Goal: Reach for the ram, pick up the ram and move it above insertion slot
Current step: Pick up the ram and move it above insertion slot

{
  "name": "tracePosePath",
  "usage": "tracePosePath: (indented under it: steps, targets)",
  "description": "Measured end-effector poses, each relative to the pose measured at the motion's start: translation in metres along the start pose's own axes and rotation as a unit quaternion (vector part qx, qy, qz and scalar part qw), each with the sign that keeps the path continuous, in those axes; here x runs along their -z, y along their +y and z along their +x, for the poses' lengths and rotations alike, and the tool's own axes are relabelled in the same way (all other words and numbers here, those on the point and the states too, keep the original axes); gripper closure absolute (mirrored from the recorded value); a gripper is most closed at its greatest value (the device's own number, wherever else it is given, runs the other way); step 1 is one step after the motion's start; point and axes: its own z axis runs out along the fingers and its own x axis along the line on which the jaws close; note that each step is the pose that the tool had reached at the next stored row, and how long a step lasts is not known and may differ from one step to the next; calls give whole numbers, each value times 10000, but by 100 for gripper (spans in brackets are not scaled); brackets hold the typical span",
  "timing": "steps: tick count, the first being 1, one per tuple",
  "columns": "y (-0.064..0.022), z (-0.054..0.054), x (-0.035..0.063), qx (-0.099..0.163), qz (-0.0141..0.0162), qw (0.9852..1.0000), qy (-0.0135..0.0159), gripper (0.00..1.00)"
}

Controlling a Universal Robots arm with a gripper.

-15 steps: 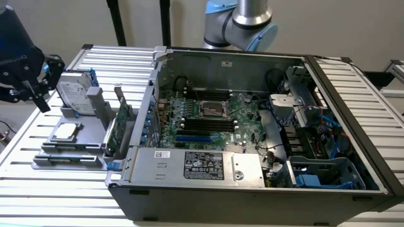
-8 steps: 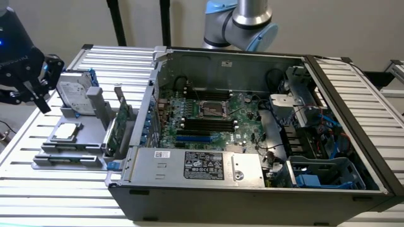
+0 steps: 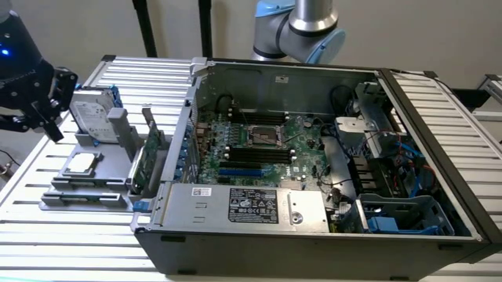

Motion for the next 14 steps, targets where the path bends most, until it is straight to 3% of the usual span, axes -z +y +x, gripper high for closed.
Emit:
tracePosePath:
  steps: [3,7,10,14]
  targets:
    - [0,0,-4,269,0,9996,11,89]
    - [0,0,-11,634,1,9980,26,89]
    - [0,0,-15,905,1,9959,36,89]
    - [0,0,-19,1268,1,9919,52,89]
